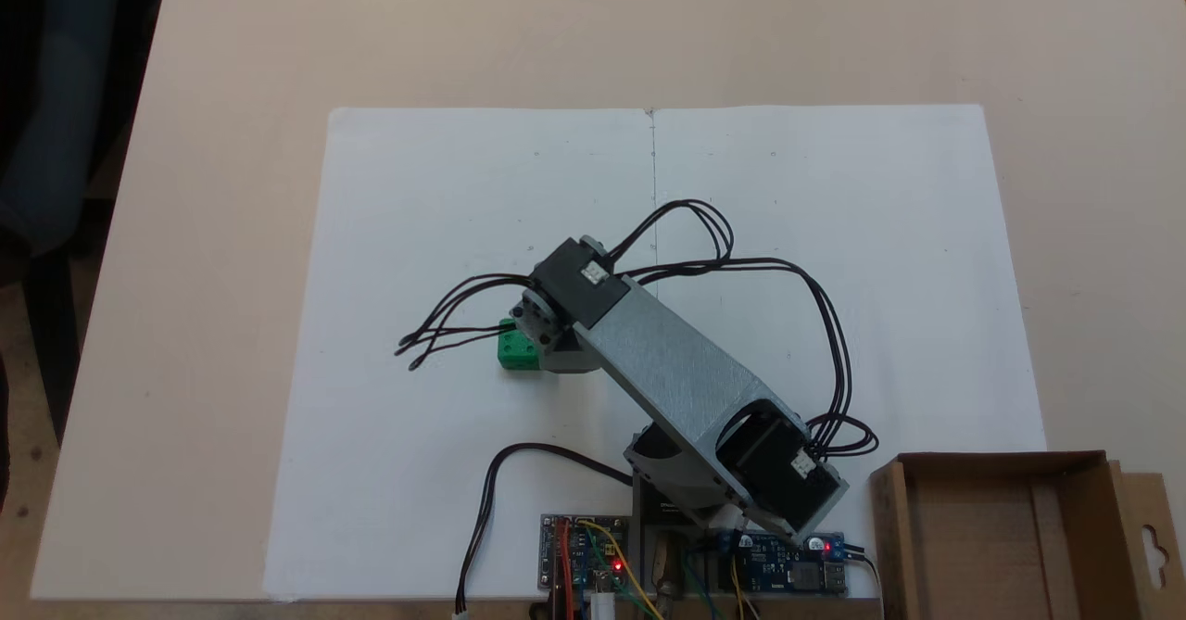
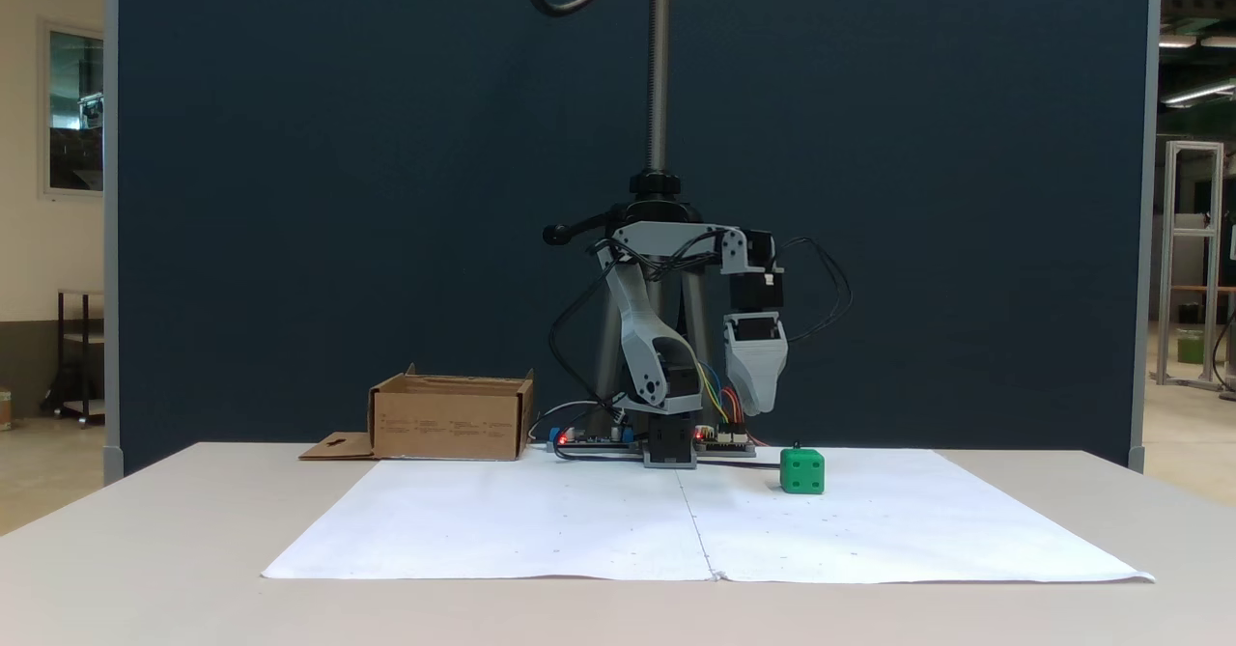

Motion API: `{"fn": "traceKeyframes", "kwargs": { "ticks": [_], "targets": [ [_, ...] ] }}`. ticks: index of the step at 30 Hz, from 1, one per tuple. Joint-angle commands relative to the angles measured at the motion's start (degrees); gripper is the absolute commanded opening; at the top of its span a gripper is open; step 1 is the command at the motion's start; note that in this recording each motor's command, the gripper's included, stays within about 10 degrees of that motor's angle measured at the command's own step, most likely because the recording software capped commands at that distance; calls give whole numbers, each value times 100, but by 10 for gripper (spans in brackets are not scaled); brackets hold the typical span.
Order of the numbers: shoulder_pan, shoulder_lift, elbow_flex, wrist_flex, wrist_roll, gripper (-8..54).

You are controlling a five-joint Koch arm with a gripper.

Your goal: Grasp a green dice and put it in the bin.

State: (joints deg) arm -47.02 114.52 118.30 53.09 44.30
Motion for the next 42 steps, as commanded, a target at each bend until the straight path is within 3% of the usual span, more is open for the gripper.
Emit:
{"fn": "traceKeyframes", "kwargs": {
  "ticks": [1, 12, 25, 42],
  "targets": [
    [-149, -9, -343, -237, 668, 432],
    [-571, -633, -343, -967, 721, 428],
    [-809, -1046, -264, -1248, 1846, 419],
    [-976, -1512, -149, -1310, 1872, 419]
  ]
}}
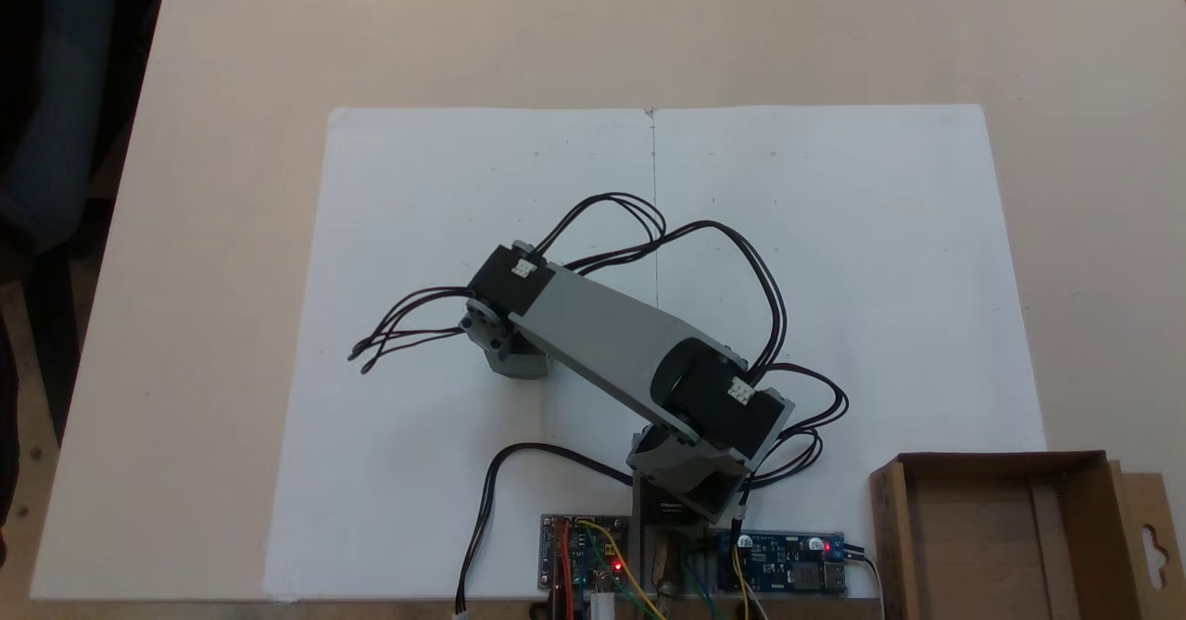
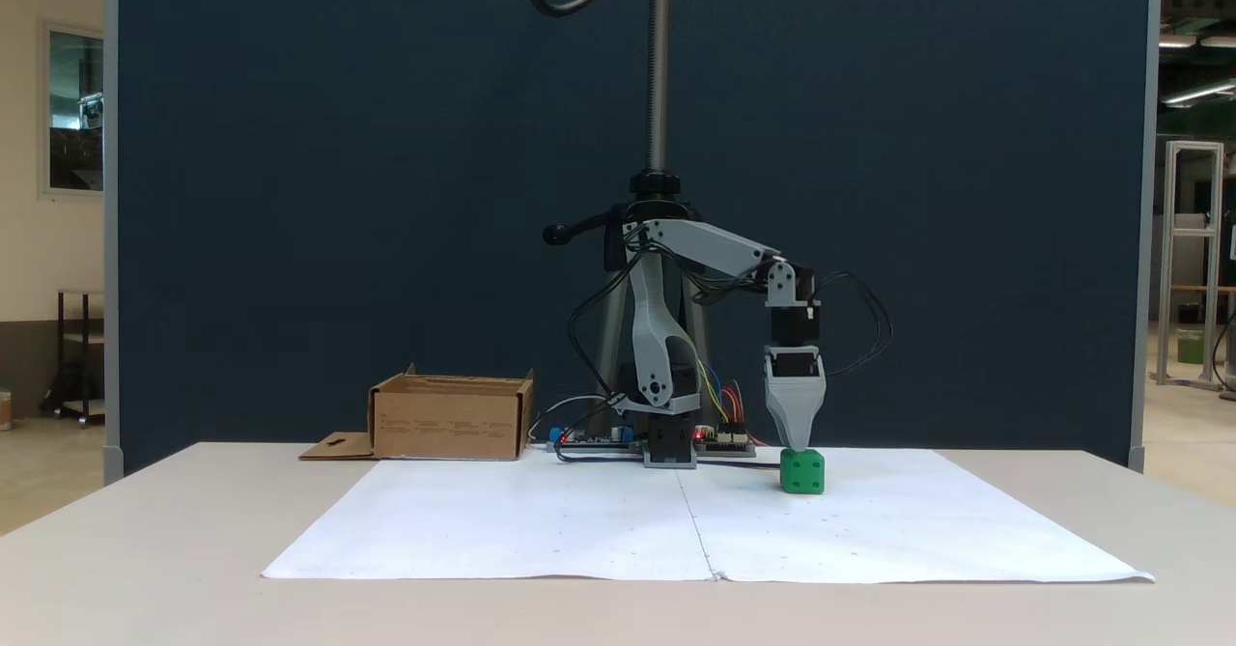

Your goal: Grasp a green dice and put it in the bin.

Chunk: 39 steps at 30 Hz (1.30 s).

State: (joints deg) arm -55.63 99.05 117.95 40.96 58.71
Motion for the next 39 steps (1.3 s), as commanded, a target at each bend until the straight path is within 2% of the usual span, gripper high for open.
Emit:
{"fn": "traceKeyframes", "kwargs": {
  "ticks": [1, 9, 25, 39],
  "targets": [
    [-167, 9, -114, -97, 431, 419],
    [-325, -299, -97, -396, 431, 435],
    [-325, -976, -97, -642, 431, 419],
    [-308, -1081, 88, -642, 431, 412]
  ]
}}
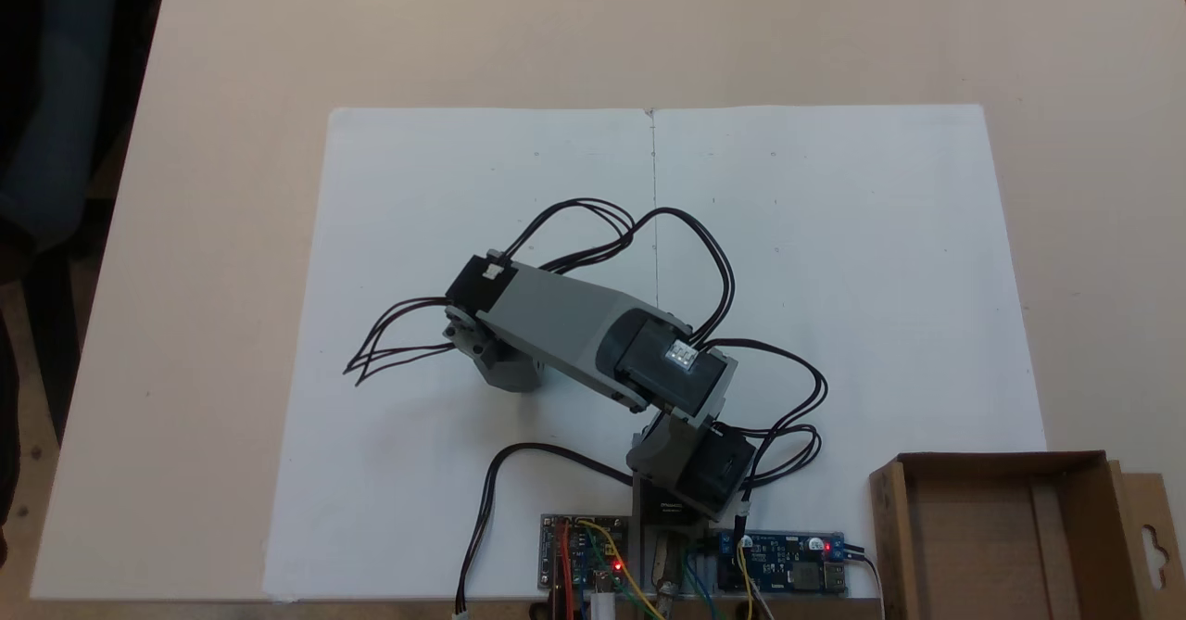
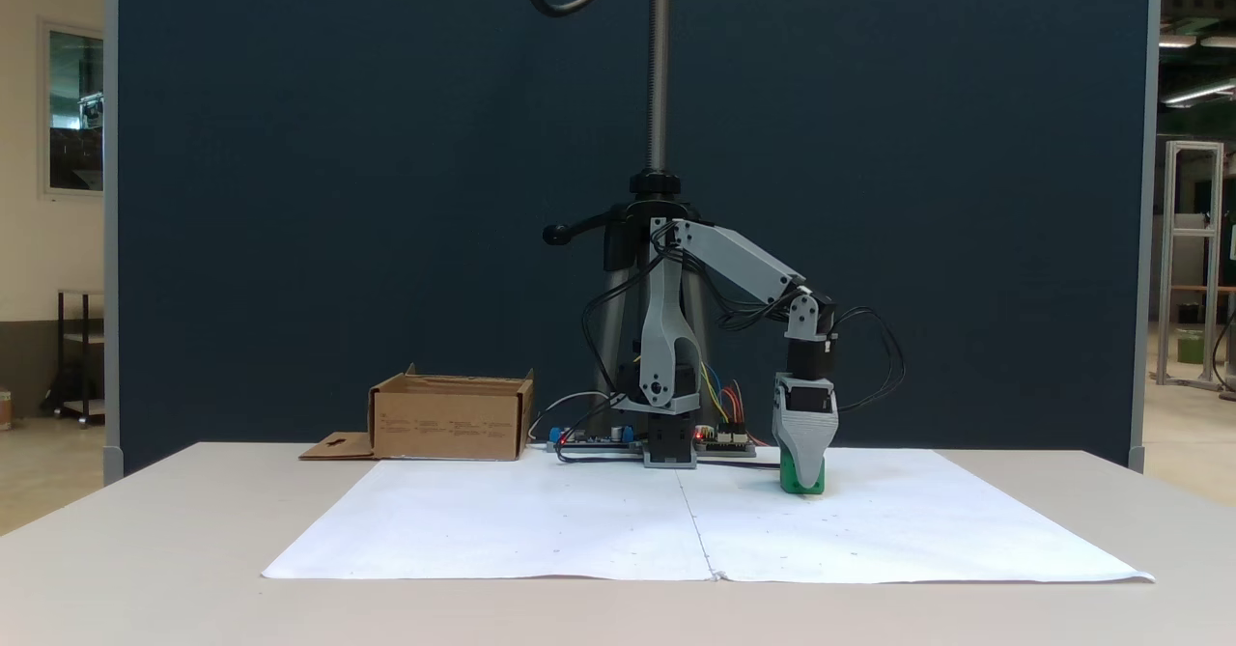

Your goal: Grasp a green dice and put it in the bin.

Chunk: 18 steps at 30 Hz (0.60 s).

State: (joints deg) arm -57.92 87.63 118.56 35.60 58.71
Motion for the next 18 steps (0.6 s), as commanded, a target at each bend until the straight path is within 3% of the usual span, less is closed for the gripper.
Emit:
{"fn": "traceKeyframes", "kwargs": {
  "ticks": [1, 13, 18],
  "targets": [
    [-62, 62, 35, -105, 431, 412],
    [-18, 62, 167, -97, 422, 403],
    [-18, 62, 202, -97, 439, 342]
  ]
}}
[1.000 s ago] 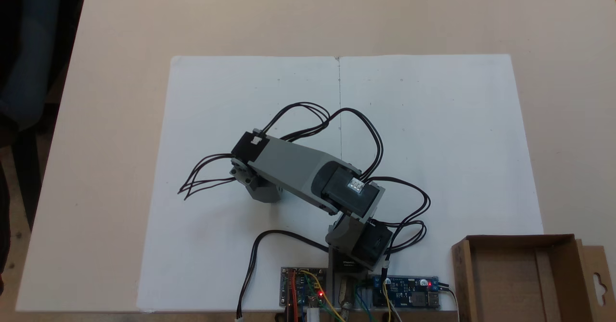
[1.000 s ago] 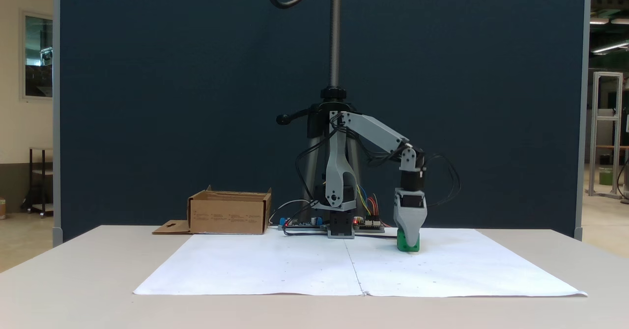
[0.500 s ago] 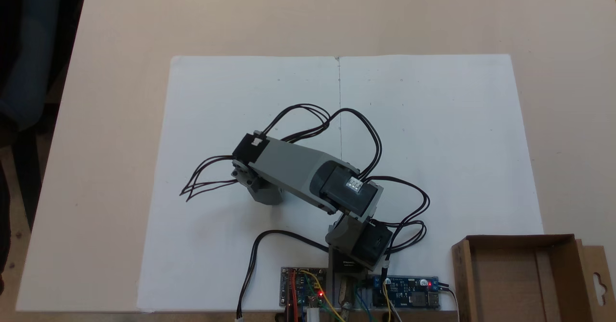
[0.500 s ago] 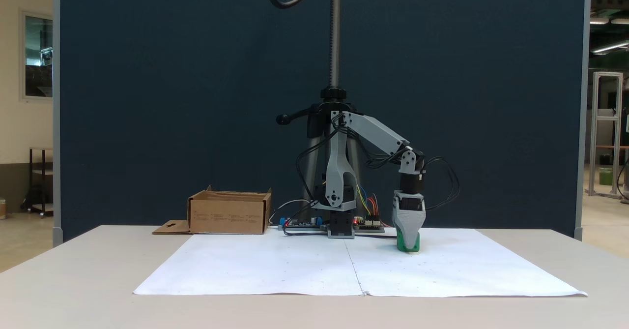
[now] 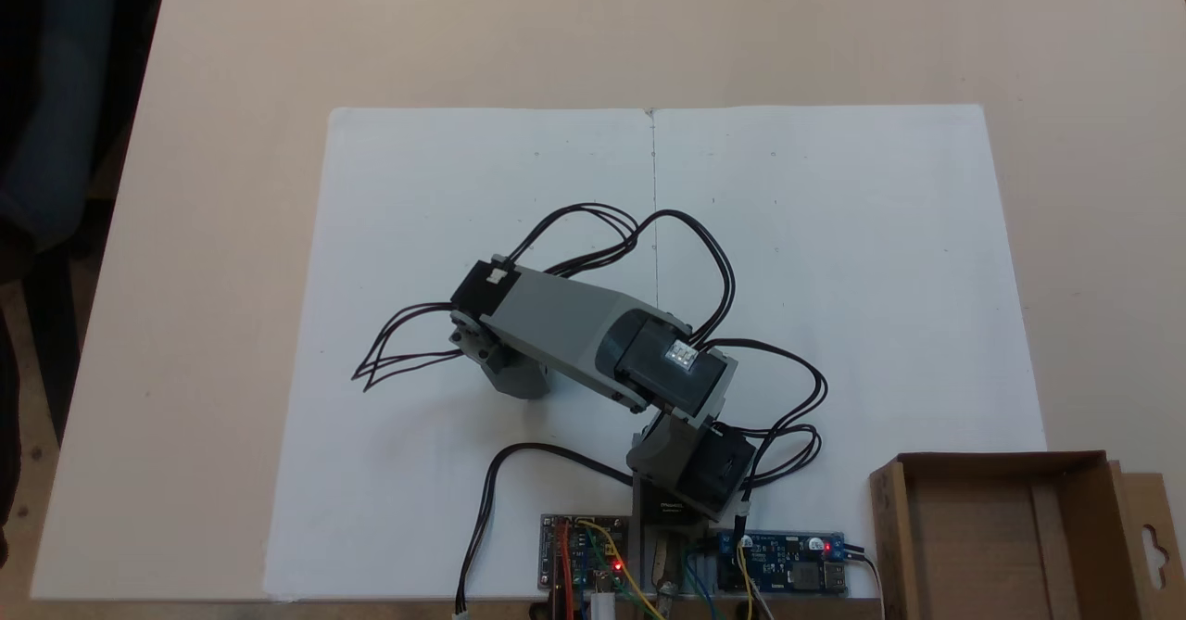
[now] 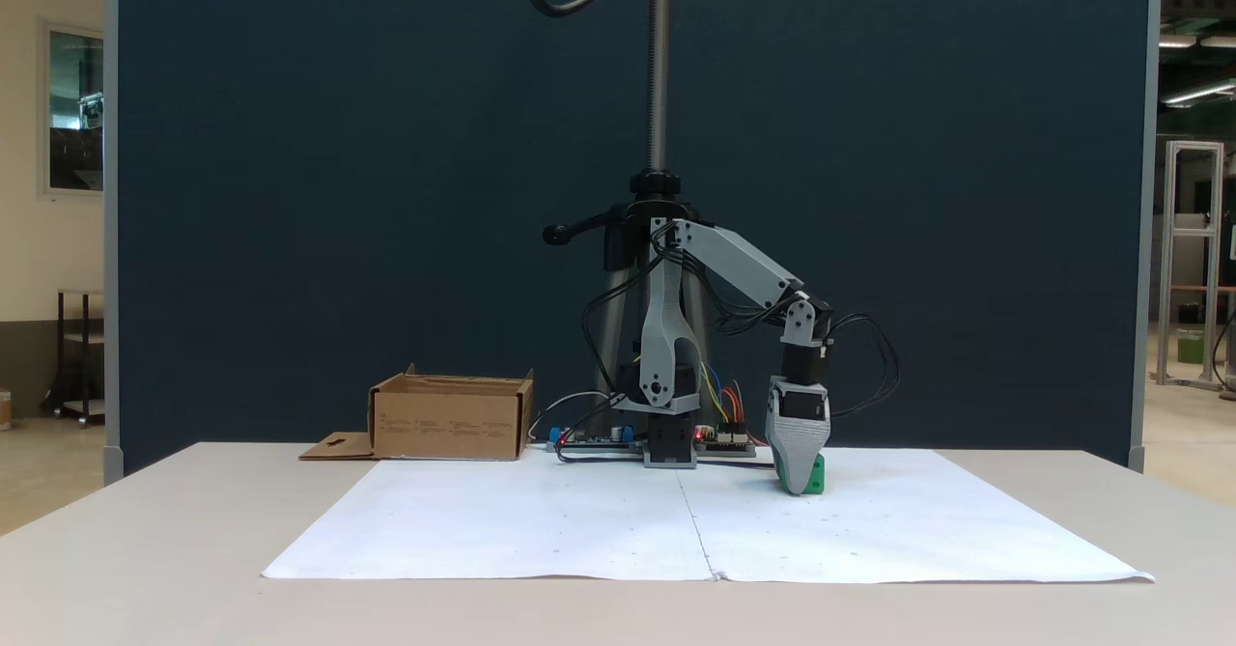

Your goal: Grasp a green dice and put it in the bin.

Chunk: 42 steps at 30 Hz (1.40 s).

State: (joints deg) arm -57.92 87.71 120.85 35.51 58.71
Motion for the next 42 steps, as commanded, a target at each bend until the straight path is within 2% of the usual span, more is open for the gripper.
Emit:
{"fn": "traceKeyframes", "kwargs": {
  "ticks": [1, 7, 14, 19, 23, 29, 34, 42],
  "targets": [
    [-9, 53, -18, -88, 439, 330],
    [-9, 62, -18, -132, 448, 279],
    [62, 97, -18, -387, 466, 144],
    [642, 483, -26, -606, 457, 136],
    [2057, 1433, -35, -650, 272, 136],
    [4096, 2197, -369, -1134, -800, 136],
    [6319, 2215, -738, -2285, -1853, 136],
    [9974, 1995, -1767, -2514, -3920, 121]
  ]
}}
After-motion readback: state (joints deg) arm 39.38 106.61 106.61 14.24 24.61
